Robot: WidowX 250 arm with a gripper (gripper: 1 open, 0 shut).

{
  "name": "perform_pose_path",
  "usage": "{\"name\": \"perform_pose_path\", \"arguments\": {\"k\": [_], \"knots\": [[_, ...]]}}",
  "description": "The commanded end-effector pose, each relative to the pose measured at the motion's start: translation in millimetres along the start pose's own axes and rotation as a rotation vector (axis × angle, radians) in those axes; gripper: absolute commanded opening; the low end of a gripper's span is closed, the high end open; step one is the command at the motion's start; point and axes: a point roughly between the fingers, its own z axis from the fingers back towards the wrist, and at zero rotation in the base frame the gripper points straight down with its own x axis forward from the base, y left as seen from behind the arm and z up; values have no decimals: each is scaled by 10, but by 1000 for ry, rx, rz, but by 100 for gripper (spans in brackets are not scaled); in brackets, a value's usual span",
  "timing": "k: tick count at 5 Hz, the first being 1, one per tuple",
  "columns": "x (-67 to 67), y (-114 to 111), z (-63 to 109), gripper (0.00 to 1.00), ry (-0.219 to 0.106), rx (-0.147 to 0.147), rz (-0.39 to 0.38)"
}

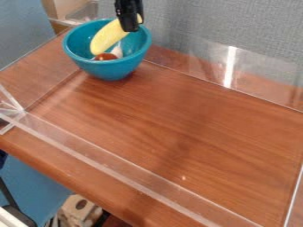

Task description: Put the yellow object in the blue bowl

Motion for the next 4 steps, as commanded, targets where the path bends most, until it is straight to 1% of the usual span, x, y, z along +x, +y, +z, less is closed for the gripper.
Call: {"name": "perform_pose_path", "arguments": {"k": [1, 2, 3, 4], "knots": [[220, 18, 314, 0, -1, -58, 47], [413, 48, 443, 0, -2, -64, 85], [367, 26, 483, 0, -2, -78, 183], [281, 1, 511, 0, -1, -90, 277]]}}
